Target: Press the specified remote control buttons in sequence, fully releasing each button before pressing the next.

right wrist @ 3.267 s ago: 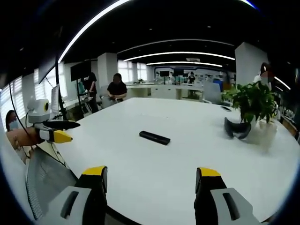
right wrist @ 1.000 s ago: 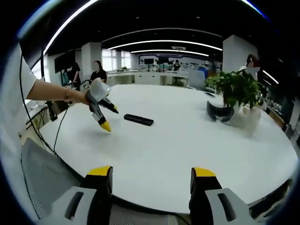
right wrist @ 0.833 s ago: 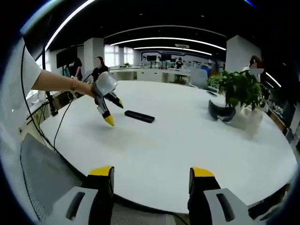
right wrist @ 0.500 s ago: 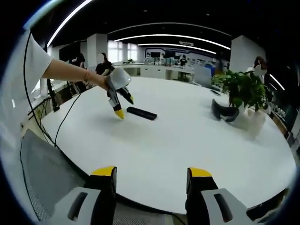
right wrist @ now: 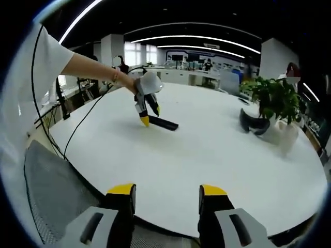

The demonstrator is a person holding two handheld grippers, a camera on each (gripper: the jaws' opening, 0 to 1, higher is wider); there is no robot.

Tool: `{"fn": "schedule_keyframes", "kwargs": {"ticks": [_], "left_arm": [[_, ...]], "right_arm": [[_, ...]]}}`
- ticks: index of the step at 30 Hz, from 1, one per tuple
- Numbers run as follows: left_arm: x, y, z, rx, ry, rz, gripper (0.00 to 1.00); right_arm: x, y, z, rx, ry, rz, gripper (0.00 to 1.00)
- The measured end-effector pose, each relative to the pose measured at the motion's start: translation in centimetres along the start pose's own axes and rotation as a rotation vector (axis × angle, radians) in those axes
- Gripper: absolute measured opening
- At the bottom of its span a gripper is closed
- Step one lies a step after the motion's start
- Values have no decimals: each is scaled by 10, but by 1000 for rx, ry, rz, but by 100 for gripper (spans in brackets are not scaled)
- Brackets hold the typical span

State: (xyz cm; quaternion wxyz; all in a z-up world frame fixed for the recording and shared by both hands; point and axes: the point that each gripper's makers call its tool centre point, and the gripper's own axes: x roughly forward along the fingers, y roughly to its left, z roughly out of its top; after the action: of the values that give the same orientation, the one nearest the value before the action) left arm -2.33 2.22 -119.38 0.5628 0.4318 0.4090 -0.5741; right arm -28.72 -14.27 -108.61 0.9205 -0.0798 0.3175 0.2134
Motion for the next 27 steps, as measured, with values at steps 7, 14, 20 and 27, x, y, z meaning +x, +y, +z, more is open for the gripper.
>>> {"fn": "schedule_keyframes", "kwargs": {"ticks": [7, 14, 20, 27], "left_arm": [[-1, -16, 2, 40, 13, -13, 23], [-4, -24, -1, 28, 14, -10, 23], [-5, -43, -3, 11, -4, -3, 23], [-4, -58, -8, 1, -11, 1, 23]], "right_arm": [[5, 4, 6, -8, -14, 18, 43], [5, 7, 9, -21, -21, 27, 43], [6, 10, 8, -30, -21, 38, 42], [6, 15, 8, -46, -23, 53, 42]]}}
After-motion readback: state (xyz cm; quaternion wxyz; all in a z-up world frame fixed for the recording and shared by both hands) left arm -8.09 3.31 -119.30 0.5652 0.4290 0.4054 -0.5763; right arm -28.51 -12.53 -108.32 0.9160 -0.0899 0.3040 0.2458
